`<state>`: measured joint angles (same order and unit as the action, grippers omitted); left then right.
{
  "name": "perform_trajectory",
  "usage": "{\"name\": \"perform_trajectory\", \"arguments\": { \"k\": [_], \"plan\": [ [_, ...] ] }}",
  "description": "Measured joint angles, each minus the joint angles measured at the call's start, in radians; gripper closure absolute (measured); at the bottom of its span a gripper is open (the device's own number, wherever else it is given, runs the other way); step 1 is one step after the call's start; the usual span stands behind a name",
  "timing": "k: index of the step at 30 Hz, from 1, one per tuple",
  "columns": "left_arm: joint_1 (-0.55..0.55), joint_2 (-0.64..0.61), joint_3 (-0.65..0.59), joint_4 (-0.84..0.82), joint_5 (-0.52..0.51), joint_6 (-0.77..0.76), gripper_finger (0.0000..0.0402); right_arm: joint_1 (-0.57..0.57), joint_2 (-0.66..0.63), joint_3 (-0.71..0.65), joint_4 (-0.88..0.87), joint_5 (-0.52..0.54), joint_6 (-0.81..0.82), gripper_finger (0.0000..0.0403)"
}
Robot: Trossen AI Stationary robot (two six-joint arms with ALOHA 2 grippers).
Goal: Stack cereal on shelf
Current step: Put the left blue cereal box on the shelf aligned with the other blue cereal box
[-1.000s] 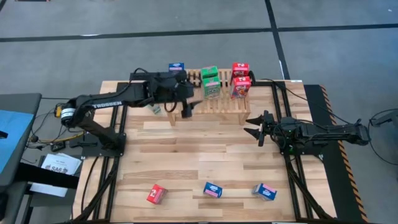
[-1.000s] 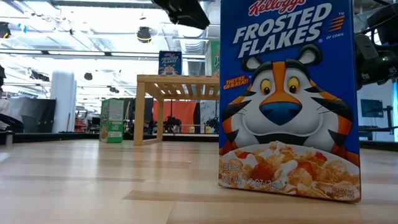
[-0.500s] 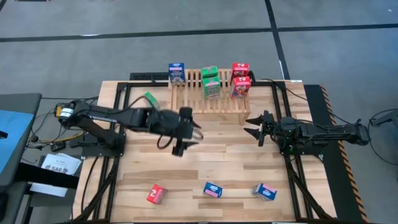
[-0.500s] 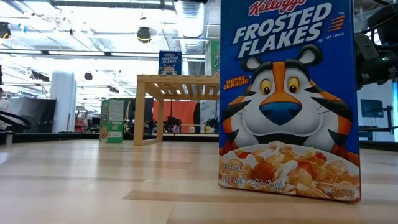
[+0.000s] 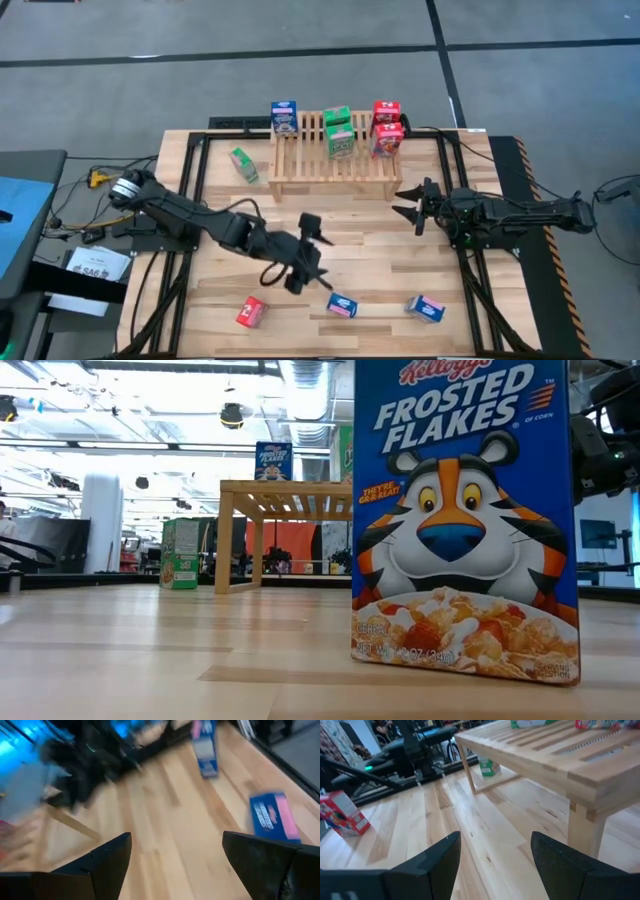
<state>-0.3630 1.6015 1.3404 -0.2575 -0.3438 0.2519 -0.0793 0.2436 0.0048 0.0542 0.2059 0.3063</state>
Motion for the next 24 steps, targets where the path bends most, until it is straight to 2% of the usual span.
{"name": "perform_trajectory", "arguments": {
  "k": [15, 24],
  "plan": [
    [-0.096, 0.157, -0.001, 0.087, -0.02, -0.145, 0.0099, 0.0, 0.012, 0.0, -0.003, -0.024, 0.0, 0.0137],
    [-0.115, 0.22, -0.001, 0.116, 0.014, -0.202, 0.0099, 0.0, 0.011, 0.0, -0.004, -0.024, 0.0, 0.0137]
  ]
}}
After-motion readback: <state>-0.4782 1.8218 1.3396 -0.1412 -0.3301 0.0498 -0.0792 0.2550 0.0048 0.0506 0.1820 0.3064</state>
